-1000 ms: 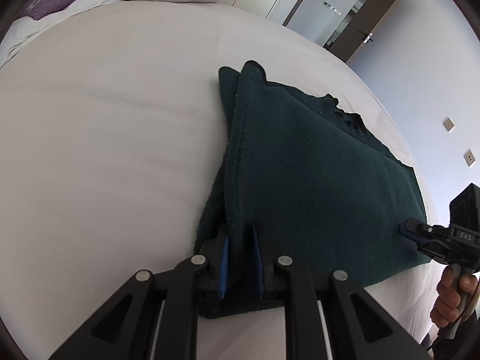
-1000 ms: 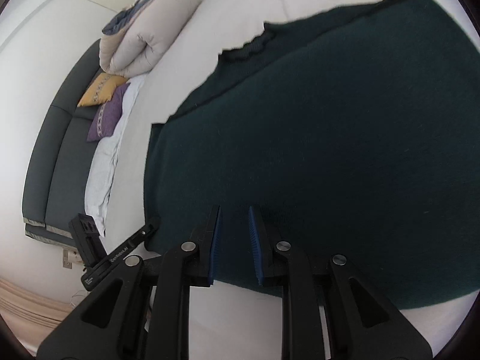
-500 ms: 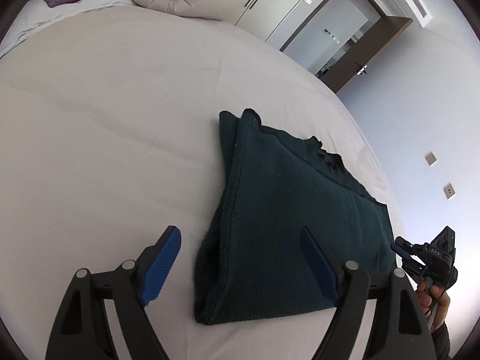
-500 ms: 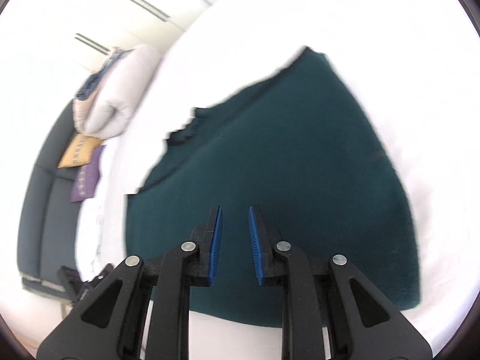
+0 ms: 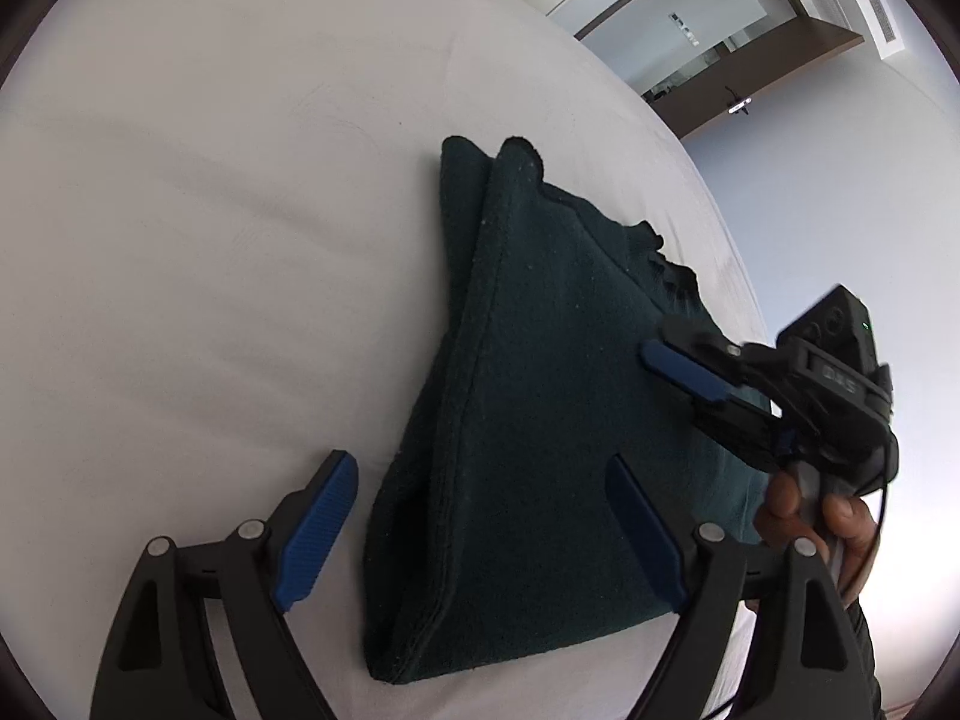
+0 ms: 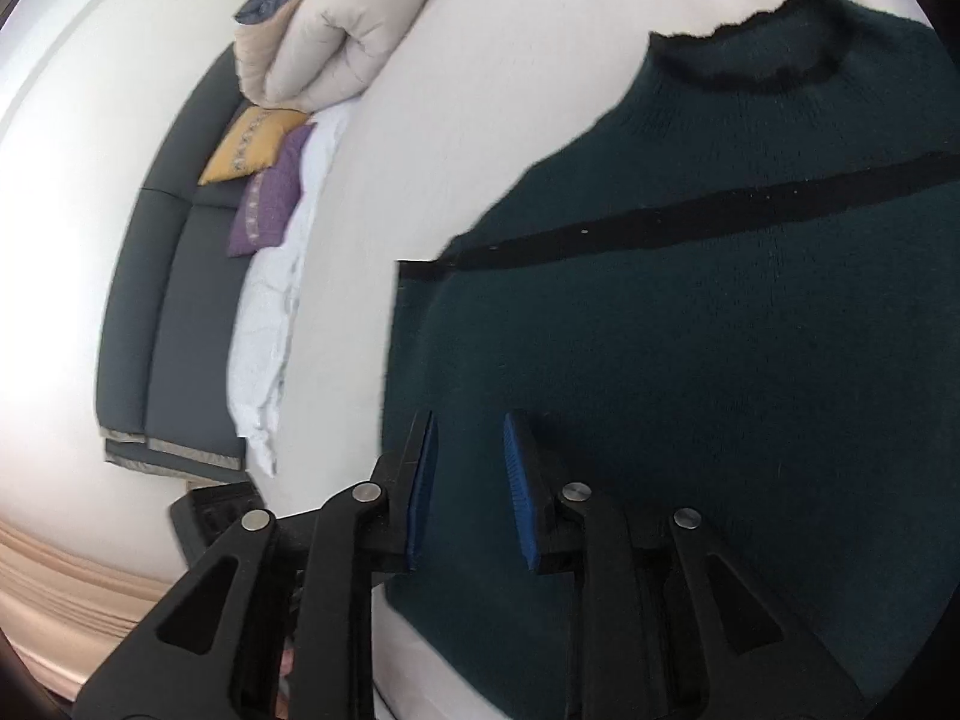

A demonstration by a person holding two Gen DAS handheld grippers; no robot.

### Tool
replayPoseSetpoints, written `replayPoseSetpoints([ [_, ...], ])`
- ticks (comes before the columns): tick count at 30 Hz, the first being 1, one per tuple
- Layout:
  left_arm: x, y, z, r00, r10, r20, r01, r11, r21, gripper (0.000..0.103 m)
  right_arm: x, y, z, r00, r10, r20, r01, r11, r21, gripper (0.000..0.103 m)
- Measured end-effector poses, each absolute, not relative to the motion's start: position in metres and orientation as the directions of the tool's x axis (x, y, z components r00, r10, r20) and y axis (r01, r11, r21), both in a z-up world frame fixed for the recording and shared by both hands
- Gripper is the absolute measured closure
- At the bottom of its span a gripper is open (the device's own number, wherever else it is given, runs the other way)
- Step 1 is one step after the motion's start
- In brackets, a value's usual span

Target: Fold small clothes

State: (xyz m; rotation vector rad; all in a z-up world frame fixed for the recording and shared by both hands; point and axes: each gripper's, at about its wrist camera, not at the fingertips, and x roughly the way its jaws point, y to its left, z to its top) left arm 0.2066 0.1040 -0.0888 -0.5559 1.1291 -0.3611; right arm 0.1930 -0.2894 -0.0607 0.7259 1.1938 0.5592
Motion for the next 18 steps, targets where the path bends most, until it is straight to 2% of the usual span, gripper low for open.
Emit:
replayPoseSetpoints([
  [1,0.209,0.104,-0.089,0.388,-0.544,-0.744,-0.009,0.805,-0.593,0.011,0.196,-0.291,-0.069,0.293,0.72,-0.629,0.008,0.656,0.755,0.08],
  [4,0.214,0.105,-0.09,0.378,-0.573,-0.727,-0.022,0.78,-0.625,0.005,0.195,-0.314,-0.076,0.361,0.753,-0.551,0.068,0.568,0.82,0.08],
  [8,0.22,0.103,-0.093,0.364,-0.595,-0.717,-0.024,0.763,-0.646,0.001,0.176,-0.353,-0.063,0.466,0.653,-0.596,0.121,0.621,0.775,0.077],
  [10,0.223,0.099,-0.094,0.352,-0.593,-0.724,-0.019,0.769,-0.639,0.001,0.167,-0.359,-0.057,0.459,0.663,-0.591,0.102,0.622,0.776,0.055],
  [11,0.224,0.098,-0.094,0.345,-0.597,-0.725,-0.017,0.768,-0.64,0.001,0.164,-0.361,-0.055,0.46,0.677,-0.575,0.084,0.611,0.787,0.042],
  [12,0.226,0.098,-0.095,0.339,-0.604,-0.721,-0.02,0.762,-0.648,0.001,0.16,-0.362,-0.053,0.461,0.691,-0.557,0.066,0.599,0.798,0.037],
  [15,0.233,0.101,-0.097,0.33,-0.631,-0.702,-0.056,0.729,-0.682,0.005,0.152,-0.362,-0.053,0.422,0.751,-0.508,0.037,0.545,0.837,0.036],
  [17,0.238,0.102,-0.099,0.318,-0.649,-0.691,-0.074,0.71,-0.7,0.016,0.151,-0.362,-0.058,0.391,0.787,-0.478,0.05,0.5,0.864,0.036],
  [18,0.241,0.103,-0.1,0.31,-0.664,-0.68,-0.086,0.693,-0.716,0.028,0.154,-0.357,-0.062,0.383,0.8,-0.461,0.055,0.478,0.876,0.036],
])
